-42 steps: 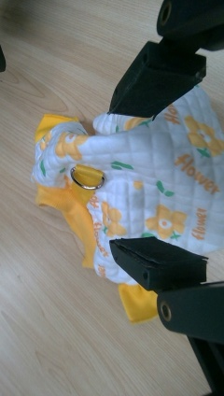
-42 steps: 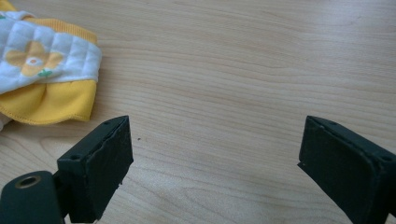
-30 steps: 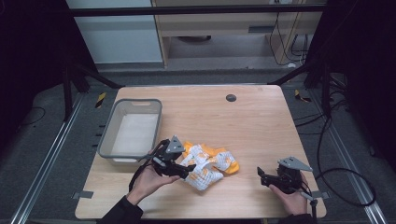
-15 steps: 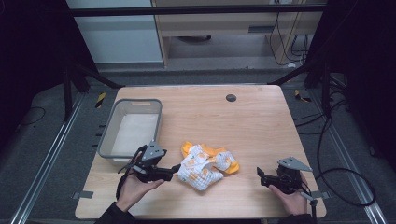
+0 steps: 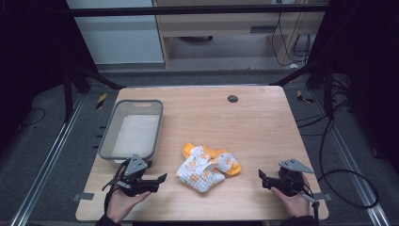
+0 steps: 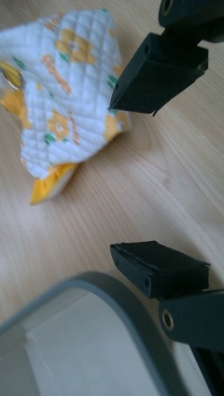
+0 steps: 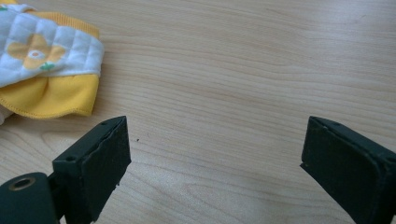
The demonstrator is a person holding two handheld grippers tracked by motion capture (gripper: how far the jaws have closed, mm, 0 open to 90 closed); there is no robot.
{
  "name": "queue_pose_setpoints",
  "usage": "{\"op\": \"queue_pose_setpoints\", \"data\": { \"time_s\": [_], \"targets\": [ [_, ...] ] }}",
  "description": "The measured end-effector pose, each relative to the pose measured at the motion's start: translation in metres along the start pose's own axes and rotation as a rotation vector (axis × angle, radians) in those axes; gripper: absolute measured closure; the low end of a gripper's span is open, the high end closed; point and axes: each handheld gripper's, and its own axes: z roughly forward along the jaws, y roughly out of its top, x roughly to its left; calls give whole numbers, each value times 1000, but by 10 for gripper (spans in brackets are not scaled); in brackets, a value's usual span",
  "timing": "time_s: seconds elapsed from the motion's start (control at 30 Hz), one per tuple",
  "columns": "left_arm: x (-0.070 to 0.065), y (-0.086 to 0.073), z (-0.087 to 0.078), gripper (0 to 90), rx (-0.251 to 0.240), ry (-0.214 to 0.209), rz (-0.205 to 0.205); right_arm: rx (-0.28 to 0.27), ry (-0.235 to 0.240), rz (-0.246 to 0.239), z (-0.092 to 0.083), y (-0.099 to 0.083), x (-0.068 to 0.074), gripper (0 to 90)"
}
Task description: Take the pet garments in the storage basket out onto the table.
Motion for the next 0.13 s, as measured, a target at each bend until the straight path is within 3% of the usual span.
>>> {"op": "queue_pose_setpoints", "data": {
  "time_s": [0.13],
  "targets": [
    [9,-13,-5,249,9,19,-32,-1,-2,0,0,0,0,79]
  ]
}}
